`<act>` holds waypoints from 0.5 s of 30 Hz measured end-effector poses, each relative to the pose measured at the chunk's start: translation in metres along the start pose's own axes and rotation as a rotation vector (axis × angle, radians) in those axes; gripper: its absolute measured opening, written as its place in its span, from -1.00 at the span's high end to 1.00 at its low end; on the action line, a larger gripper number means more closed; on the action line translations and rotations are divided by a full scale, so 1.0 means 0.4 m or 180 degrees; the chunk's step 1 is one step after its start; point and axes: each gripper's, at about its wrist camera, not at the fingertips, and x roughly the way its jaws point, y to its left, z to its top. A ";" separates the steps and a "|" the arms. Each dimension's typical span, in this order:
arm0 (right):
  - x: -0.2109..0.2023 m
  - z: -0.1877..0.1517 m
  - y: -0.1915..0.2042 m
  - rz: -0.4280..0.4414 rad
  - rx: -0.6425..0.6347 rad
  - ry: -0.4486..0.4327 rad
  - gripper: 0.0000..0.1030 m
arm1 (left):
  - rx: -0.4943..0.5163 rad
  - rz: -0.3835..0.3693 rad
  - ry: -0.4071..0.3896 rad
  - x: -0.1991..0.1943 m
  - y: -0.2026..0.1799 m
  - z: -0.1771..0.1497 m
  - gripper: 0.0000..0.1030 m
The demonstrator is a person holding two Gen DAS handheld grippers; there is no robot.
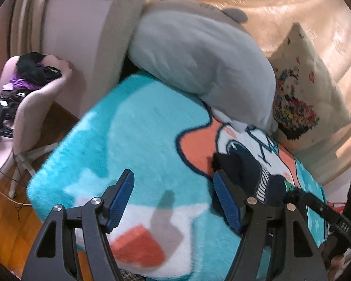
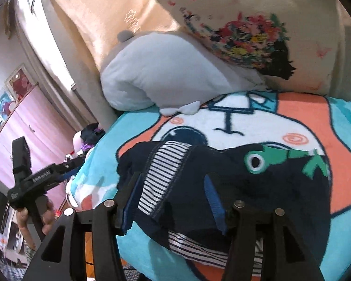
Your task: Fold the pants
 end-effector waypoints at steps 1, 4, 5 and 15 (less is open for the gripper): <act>0.007 0.003 0.004 0.0033 -0.0006 0.0026 -0.14 | 0.0034 -0.0009 0.0015 0.006 -0.008 -0.003 -0.35; 0.045 0.028 0.026 0.0190 -0.0006 0.0168 -0.16 | 0.0117 -0.0038 0.0053 0.018 -0.028 -0.017 -0.35; 0.063 0.040 0.039 0.0244 -0.0022 0.0235 -0.19 | 0.0128 -0.0057 0.0053 0.019 -0.031 -0.022 -0.35; 0.254 0.121 0.190 0.0085 -0.0491 0.0823 -0.25 | 0.0407 0.0450 -0.0133 0.002 -0.033 -0.032 -0.35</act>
